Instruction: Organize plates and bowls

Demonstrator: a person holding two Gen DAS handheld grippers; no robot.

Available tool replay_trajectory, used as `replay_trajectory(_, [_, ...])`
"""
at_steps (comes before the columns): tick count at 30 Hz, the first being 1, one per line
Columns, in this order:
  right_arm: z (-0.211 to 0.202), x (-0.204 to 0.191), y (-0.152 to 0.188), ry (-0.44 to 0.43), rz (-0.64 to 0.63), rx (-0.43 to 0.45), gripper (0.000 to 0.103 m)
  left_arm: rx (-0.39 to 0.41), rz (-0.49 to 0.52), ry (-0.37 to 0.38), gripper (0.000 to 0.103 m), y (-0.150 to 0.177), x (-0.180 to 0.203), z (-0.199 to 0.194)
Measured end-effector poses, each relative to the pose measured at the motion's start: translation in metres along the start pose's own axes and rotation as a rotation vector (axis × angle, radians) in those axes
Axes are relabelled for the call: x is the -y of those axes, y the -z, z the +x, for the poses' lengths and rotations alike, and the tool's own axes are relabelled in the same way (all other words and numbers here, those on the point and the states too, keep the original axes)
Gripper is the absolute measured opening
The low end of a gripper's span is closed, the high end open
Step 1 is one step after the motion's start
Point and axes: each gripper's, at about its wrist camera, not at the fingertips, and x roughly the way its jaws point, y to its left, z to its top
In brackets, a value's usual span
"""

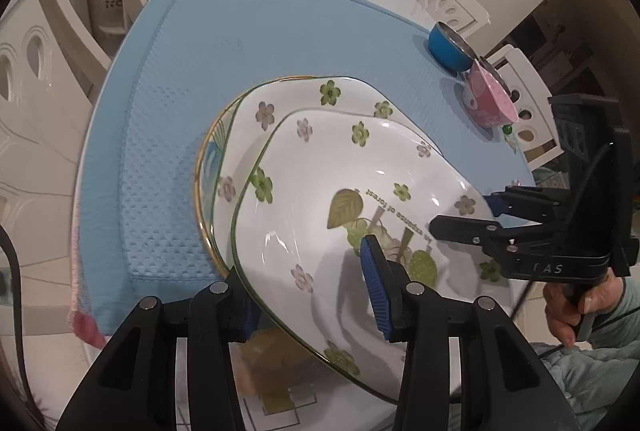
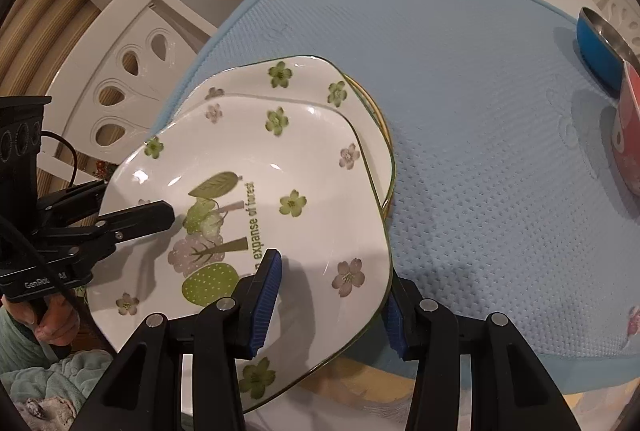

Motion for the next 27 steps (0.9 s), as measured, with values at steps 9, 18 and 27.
replay_trajectory(9, [0.007,-0.005,-0.015,0.026,0.008,-0.008,0.045,-0.041,-0.003,0.037,0.040,-0.004,-0.008,-0.005])
replay_trajectory(18, [-0.004,-0.003,-0.028,0.025,0.050,0.037,0.045,-0.094,0.059,0.047,0.040,-0.005,-0.004,-0.005])
replay_trajectory(27, [-0.018,0.010,-0.033,0.041,0.088,0.078,0.045,-0.058,0.021,-0.003,0.040,-0.013,-0.028,-0.029])
